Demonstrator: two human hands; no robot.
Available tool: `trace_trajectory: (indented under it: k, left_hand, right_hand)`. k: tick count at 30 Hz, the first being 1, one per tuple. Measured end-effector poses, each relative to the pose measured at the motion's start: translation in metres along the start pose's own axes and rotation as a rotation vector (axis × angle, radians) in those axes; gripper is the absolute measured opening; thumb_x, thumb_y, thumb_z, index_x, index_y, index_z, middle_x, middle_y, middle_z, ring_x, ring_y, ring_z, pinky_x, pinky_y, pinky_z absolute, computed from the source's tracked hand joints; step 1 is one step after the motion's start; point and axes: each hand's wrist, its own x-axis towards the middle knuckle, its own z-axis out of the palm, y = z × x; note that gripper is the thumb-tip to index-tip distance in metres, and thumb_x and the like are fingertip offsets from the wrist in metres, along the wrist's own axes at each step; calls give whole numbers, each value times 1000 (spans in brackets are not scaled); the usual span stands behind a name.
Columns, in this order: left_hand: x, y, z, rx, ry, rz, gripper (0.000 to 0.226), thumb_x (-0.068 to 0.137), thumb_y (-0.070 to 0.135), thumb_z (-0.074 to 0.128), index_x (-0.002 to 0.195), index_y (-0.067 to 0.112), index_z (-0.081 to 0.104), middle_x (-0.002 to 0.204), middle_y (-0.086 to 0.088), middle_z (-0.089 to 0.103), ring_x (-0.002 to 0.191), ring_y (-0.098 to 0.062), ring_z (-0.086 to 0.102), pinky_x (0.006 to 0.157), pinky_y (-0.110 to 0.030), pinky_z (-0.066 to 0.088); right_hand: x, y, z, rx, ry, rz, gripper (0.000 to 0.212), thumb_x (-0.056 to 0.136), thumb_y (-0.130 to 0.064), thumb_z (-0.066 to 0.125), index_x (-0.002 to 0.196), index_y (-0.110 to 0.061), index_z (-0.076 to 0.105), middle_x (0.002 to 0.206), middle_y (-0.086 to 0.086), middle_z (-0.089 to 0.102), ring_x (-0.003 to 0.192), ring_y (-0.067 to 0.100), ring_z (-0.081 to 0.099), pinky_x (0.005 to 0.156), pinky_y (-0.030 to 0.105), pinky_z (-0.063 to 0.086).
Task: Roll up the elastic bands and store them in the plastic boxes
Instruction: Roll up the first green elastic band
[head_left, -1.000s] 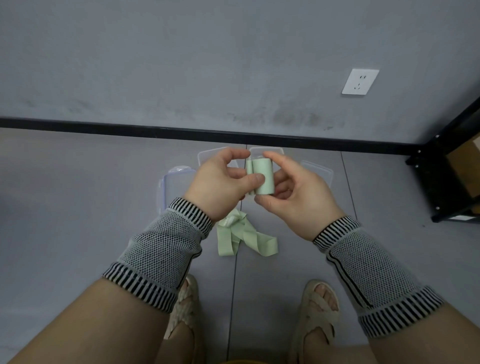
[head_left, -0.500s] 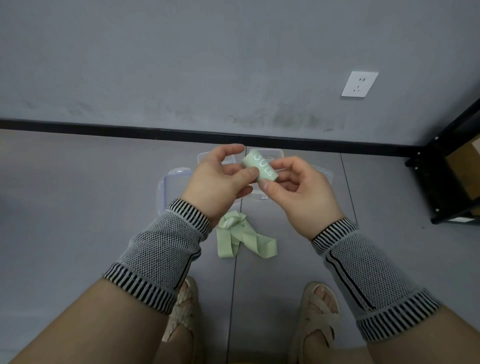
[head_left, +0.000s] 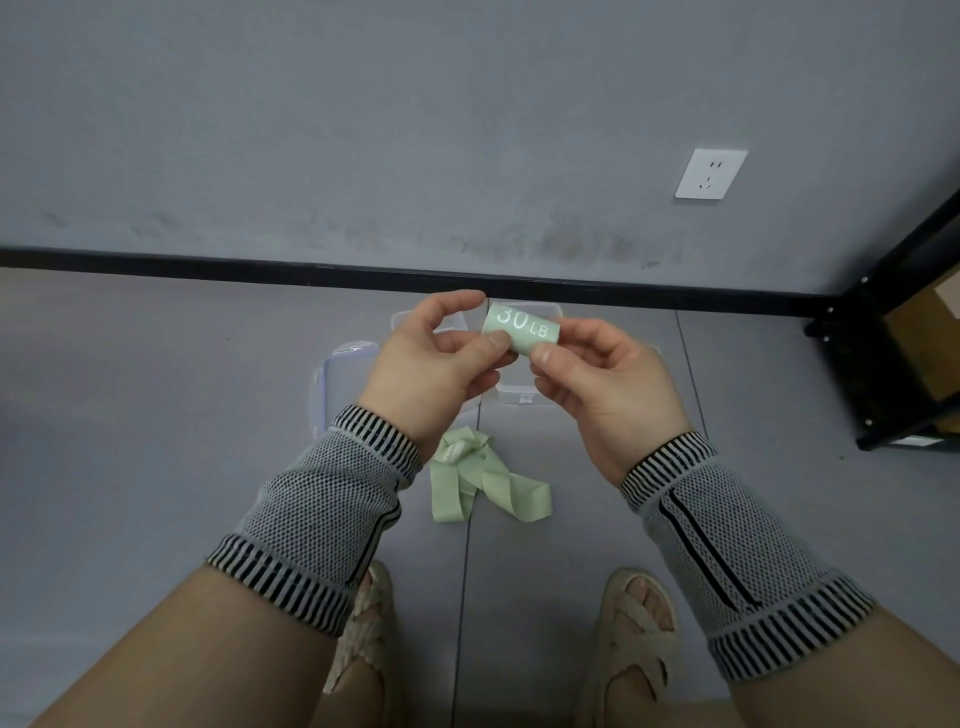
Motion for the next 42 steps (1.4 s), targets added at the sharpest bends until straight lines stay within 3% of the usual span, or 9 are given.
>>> trace_trajectory:
  k: [5,11,19,24,32,42]
  left_hand:
    - [1,-1,1,33,-11,-16,34,86,6,64,116,16,54,91,-8,71,90,-18,70,78,-29,55]
    - [1,-2,0,67,-35,-31,26,85,10,65,109,19,60,100,-6,71,96,-18,67,82,-33,55]
    - [4,-4,5,11,15,26,26,83,4,66,103,21,60,83,-4,73,82,-17,70,73,-26,56]
    - [5,-7,9,8,30,33,26,83,5,67,101,21,60,81,-3,74,83,-18,71,70,-26,55]
    - [10,-13,25,-78,152,28,21,83,3,66,103,10,65,83,-2,73,81,-13,70,71,-24,56]
    - [56,-27,29,2,159,-41,17,84,8,67,95,20,63,88,-2,72,84,-14,70,71,-24,55]
  right_hand:
    - [1,-1,-2,59,21,21,22,83,-6,68,105,-7,66,82,8,70,75,18,66,75,29,56]
    - [1,-1,-3,42,30,29,25,86,-4,64,111,-3,65,85,11,68,71,15,64,73,26,57]
    - [2,1,-3,50,83,12,24,82,-11,70,106,-9,66,82,8,71,76,20,68,78,32,58]
    - [3,0,-6,-7,109,-15,29,82,-11,71,111,-9,67,79,5,71,73,14,67,77,29,58]
    - [9,-1,-1,47,221,-26,15,81,-9,72,90,-20,69,71,-2,72,70,12,69,71,26,56]
    - [49,9,-8,9,258,65,13,81,-14,73,80,-26,67,75,5,70,69,14,65,70,28,57]
